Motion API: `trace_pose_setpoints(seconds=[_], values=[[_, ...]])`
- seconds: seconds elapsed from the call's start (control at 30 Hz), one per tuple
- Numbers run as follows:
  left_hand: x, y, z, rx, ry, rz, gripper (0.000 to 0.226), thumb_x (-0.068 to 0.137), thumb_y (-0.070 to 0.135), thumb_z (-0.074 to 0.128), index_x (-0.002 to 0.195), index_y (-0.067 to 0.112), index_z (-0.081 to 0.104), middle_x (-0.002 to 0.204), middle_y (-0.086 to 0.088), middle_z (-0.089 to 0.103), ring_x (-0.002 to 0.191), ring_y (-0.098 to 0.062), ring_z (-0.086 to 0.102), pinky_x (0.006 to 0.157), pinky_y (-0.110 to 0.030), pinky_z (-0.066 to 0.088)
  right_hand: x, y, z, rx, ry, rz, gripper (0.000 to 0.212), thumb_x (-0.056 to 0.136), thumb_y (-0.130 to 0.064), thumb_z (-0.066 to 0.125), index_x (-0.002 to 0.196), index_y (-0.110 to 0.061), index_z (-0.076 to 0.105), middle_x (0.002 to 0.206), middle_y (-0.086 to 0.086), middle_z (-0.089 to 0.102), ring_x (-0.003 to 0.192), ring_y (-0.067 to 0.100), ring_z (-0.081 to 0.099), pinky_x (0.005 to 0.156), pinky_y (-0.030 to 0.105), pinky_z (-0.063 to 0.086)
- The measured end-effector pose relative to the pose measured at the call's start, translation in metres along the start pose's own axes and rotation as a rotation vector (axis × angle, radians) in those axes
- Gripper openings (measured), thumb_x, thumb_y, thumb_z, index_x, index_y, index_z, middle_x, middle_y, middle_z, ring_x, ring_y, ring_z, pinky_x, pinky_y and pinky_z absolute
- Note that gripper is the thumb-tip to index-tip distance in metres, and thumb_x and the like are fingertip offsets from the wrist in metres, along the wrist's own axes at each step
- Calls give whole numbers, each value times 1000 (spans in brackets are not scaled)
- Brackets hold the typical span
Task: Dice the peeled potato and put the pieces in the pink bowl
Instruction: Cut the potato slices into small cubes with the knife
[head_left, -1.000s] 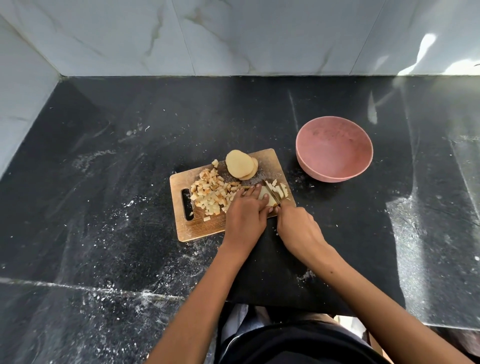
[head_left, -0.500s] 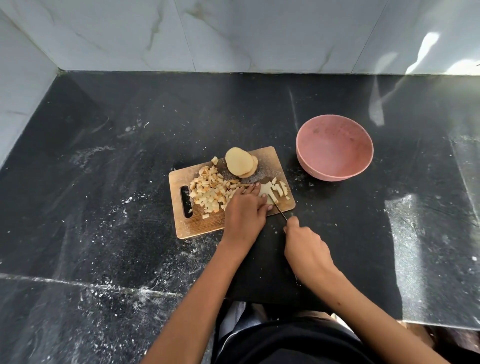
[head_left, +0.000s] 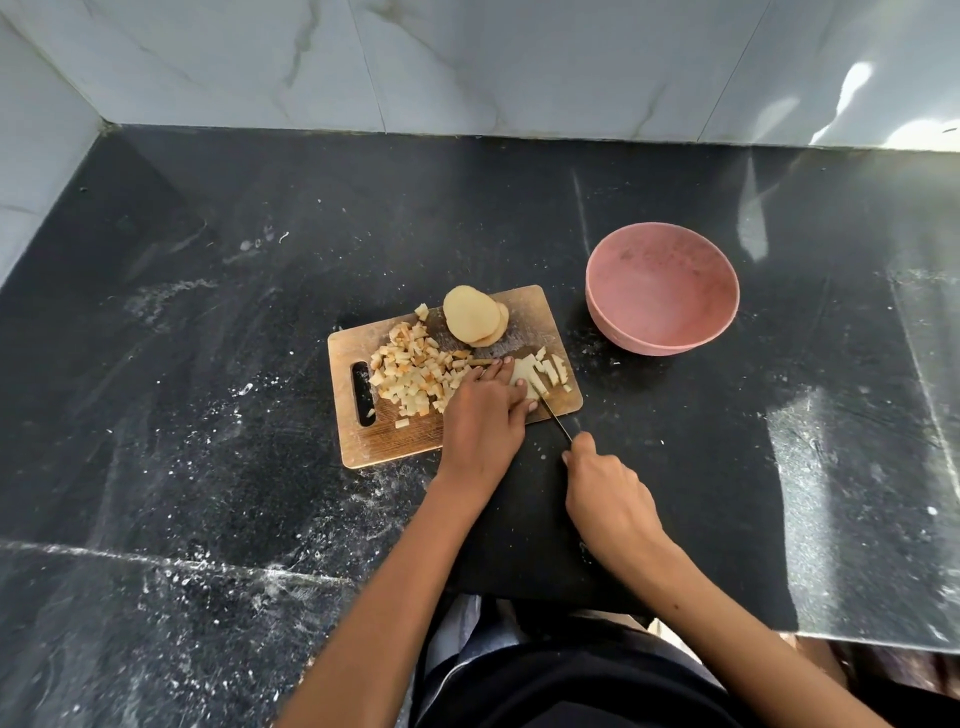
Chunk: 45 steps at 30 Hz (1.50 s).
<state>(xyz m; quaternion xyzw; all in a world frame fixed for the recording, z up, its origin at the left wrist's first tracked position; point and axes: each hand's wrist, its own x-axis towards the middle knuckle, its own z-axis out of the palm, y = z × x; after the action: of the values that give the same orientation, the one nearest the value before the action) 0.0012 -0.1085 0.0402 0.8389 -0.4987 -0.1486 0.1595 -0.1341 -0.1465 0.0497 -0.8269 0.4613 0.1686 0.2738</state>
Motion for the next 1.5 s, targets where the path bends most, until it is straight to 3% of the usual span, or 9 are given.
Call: trace_pose_setpoints(seconds=[0.2, 0.43, 0.63, 0.8, 0.9, 1.03, 1.17, 1.3, 1.5], values=[[0, -3, 5, 72, 5, 26, 39, 102, 32, 42, 137, 17, 49, 153, 0, 31, 143, -10, 26, 118, -25, 10, -11, 9, -4, 13, 3, 1, 20, 105, -28, 24, 93, -13, 29, 92, 13, 60, 89, 35, 60, 64, 36, 36], [0, -7, 2, 160, -18, 72, 42, 104, 38, 34, 142, 22, 44, 156, 2, 27, 143, -8, 24, 116, -23, 2, 11, -1, -19, 57, 34, -31, 25, 104, -29, 28, 107, -9, 42, 104, 19, 61, 95, 37, 58, 68, 36, 39], [-2, -12, 8, 73, 48, 99, 39, 103, 35, 41, 138, 20, 49, 154, -1, 30, 144, -9, 24, 116, -22, 0, 9, -5, -20, 89, 33, -43, 30, 104, -31, 28, 115, -8, 44, 102, 17, 62, 93, 35, 60, 72, 39, 45], [-8, -15, 10, 88, 186, 32, 29, 87, 33, 69, 111, 16, 72, 135, -14, 55, 134, -27, 44, 117, -35, 7, 18, -11, -24, 127, 50, -47, 32, 104, -31, 29, 122, -8, 43, 101, 17, 62, 91, 35, 60, 70, 39, 46], [-8, -18, 6, 154, 178, 18, 37, 83, 39, 72, 112, 16, 72, 127, -13, 62, 132, -30, 46, 116, -36, -5, 21, -13, -23, 124, 38, -53, 32, 103, -30, 30, 121, -7, 43, 100, 17, 62, 91, 36, 60, 70, 38, 46], [-5, -22, 2, 129, 179, 59, 41, 86, 42, 67, 120, 19, 67, 135, -8, 57, 139, -24, 36, 114, -29, -15, 21, -14, -23, 106, 4, -51, 31, 104, -30, 29, 118, -7, 44, 101, 18, 61, 92, 36, 60, 73, 39, 47], [-5, -24, 3, 160, 201, 78, 34, 79, 36, 76, 107, 18, 73, 122, -8, 66, 128, -27, 51, 116, -36, -1, 21, -18, -23, 99, -5, -54, 29, 104, -30, 29, 116, -9, 45, 105, 17, 61, 95, 35, 59, 74, 39, 47], [-5, -22, 9, 137, 254, 62, 28, 71, 29, 84, 94, 15, 77, 107, -4, 73, 108, -29, 63, 106, -40, 17, 24, -25, -23, 65, -4, -41, 27, 104, -26, 30, 118, -9, 45, 111, 17, 59, 102, 35, 58, 73, 37, 41], [-6, -20, 13, 144, 315, 54, 24, 65, 25, 88, 85, 18, 78, 98, -1, 74, 93, -32, 66, 95, -39, 24, 31, -39, -19, -16, -12, -1, 32, 98, -8, 37, 130, -5, 40, 118, 16, 59, 107, 33, 59, 80, 38, 46]])
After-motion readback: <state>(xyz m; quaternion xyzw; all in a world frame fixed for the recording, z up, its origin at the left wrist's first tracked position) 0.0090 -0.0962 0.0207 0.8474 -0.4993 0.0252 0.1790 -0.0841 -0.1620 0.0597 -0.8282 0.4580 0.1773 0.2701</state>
